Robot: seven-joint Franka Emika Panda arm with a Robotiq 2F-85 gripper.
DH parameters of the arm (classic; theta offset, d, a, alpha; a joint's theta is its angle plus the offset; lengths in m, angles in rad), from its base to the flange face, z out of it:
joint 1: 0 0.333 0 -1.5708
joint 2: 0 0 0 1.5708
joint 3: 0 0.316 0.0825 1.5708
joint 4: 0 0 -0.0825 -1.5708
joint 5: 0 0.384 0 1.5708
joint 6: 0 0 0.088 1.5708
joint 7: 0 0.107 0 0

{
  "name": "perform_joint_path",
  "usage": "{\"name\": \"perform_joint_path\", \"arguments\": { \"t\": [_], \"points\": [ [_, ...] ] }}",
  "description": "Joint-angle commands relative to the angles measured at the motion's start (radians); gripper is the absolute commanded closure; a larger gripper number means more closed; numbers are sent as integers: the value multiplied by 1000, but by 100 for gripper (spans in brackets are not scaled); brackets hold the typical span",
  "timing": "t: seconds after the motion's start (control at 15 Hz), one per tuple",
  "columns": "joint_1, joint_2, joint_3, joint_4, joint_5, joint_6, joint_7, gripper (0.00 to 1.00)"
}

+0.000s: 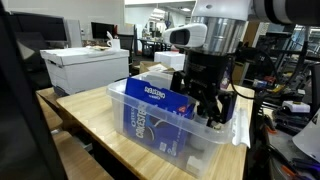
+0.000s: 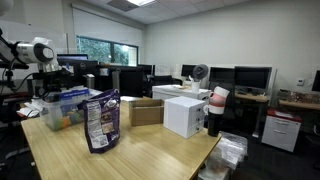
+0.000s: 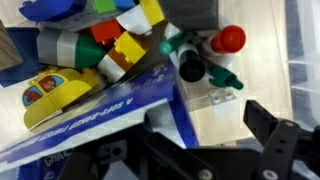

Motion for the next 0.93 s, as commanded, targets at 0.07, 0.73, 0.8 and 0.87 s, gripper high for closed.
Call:
{"name": "perform_joint_path", "arguments": {
  "t": [0.07, 0.73, 0.8, 0.87],
  "points": [
    [-23, 44, -3, 6, -1, 30, -22, 0],
    [-28, 79, 8, 17, -2, 61, -27, 28],
    [-29, 80, 9, 19, -2, 60, -26, 32],
    [-29, 80, 11, 20, -1, 59, -26, 36]
  ]
}}
